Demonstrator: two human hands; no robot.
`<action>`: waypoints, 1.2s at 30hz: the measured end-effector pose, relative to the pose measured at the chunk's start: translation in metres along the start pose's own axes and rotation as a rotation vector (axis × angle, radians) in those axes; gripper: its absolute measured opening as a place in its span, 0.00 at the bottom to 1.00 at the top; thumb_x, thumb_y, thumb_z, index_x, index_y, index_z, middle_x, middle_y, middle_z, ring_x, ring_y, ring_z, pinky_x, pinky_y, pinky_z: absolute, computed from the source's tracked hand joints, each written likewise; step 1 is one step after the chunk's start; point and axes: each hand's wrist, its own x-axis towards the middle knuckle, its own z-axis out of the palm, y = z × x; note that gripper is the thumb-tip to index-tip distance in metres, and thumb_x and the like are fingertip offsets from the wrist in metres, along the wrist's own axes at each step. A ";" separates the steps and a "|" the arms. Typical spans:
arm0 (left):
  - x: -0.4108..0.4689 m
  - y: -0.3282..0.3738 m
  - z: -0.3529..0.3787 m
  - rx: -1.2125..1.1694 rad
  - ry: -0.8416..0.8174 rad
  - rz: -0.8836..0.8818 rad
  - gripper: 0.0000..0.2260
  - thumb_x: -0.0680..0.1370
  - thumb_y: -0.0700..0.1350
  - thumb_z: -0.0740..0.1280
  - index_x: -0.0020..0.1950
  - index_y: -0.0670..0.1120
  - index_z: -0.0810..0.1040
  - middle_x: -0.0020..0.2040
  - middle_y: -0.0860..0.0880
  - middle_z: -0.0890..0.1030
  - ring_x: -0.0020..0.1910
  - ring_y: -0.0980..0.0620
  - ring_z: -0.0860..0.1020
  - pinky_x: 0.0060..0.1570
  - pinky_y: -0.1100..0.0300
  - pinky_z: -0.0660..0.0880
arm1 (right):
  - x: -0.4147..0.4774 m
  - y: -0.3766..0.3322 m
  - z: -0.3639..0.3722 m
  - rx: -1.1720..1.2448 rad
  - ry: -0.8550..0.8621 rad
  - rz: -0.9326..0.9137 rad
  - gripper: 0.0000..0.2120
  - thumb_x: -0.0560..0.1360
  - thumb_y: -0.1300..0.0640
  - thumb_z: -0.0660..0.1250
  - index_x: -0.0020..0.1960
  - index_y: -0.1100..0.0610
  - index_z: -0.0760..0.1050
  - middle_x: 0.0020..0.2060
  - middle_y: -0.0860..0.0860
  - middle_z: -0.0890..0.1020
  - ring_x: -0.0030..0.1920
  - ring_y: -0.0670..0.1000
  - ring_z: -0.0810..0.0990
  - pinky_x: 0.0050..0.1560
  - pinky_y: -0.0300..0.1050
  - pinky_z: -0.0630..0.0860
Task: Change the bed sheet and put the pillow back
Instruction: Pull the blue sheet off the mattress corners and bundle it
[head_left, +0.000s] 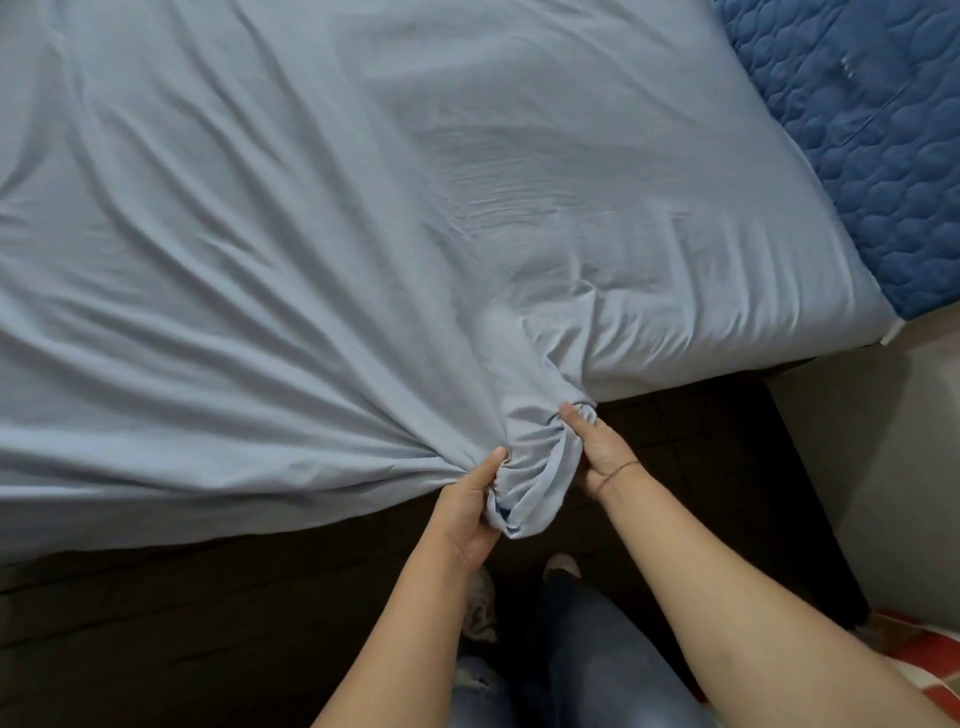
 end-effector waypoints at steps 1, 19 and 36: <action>0.001 -0.002 0.001 -0.038 -0.012 0.015 0.26 0.73 0.47 0.72 0.67 0.37 0.74 0.62 0.38 0.79 0.61 0.41 0.78 0.62 0.48 0.75 | -0.006 -0.001 -0.005 0.023 -0.015 -0.029 0.25 0.70 0.56 0.71 0.64 0.64 0.73 0.61 0.63 0.78 0.58 0.61 0.80 0.61 0.59 0.75; 0.035 -0.062 0.116 -0.092 0.122 0.157 0.17 0.73 0.43 0.70 0.58 0.34 0.78 0.55 0.38 0.81 0.46 0.48 0.82 0.53 0.57 0.78 | -0.043 -0.068 -0.072 -0.096 -0.139 -0.003 0.39 0.65 0.37 0.72 0.64 0.65 0.73 0.54 0.62 0.82 0.55 0.58 0.82 0.58 0.50 0.78; 0.033 -0.066 0.106 -0.119 0.091 0.177 0.24 0.72 0.44 0.69 0.64 0.34 0.75 0.60 0.38 0.80 0.56 0.47 0.81 0.58 0.57 0.78 | 0.062 -0.098 -0.094 -0.063 0.096 0.221 0.27 0.68 0.48 0.76 0.61 0.61 0.76 0.57 0.62 0.80 0.57 0.62 0.80 0.62 0.60 0.75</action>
